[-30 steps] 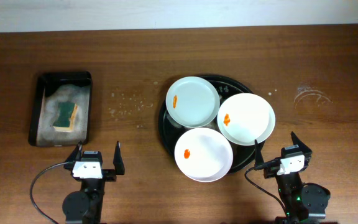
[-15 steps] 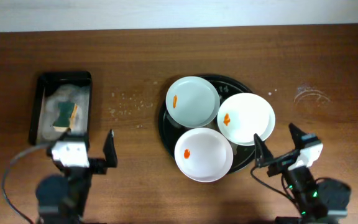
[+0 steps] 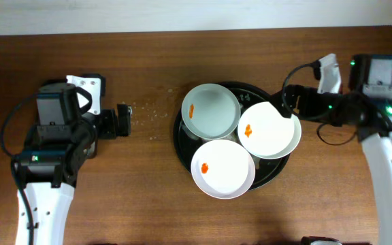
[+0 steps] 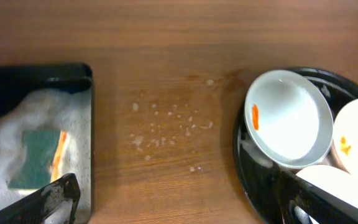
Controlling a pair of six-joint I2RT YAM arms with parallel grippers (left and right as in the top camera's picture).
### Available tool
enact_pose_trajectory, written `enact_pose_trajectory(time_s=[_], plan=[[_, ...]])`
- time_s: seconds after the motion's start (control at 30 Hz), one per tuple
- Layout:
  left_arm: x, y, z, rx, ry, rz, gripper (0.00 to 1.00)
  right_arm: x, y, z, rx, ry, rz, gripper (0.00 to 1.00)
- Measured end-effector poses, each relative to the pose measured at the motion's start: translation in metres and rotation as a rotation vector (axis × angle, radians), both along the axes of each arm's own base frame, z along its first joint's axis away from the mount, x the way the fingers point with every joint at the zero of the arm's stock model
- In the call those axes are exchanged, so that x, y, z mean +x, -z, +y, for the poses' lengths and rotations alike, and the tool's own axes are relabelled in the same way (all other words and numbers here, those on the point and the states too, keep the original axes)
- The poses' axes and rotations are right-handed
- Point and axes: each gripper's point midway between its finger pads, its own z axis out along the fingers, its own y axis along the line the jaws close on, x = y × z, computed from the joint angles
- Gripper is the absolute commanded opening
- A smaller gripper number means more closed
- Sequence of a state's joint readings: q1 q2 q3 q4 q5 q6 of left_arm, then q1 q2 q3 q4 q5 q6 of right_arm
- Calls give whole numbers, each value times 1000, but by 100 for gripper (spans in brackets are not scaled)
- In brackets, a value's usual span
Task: Clean dirty plates on tray and stack at the side
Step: 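Lower the left gripper into the soapy tray over the green sponge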
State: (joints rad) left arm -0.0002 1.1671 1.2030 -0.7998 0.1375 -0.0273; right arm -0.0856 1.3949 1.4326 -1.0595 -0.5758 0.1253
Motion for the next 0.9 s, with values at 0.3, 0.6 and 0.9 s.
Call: enact_pose_trajectory(time_s=[0.3, 0.6, 0.9], plan=[[25, 90, 123, 4, -554, 261, 83, -10, 16, 19, 13, -79, 79, 91], [67, 176, 174, 283, -396, 363, 58, -12, 16, 27, 18, -102, 82, 90], [68, 233, 178, 293, -348, 468, 0, -15, 17, 27, 18, -102, 96, 86]])
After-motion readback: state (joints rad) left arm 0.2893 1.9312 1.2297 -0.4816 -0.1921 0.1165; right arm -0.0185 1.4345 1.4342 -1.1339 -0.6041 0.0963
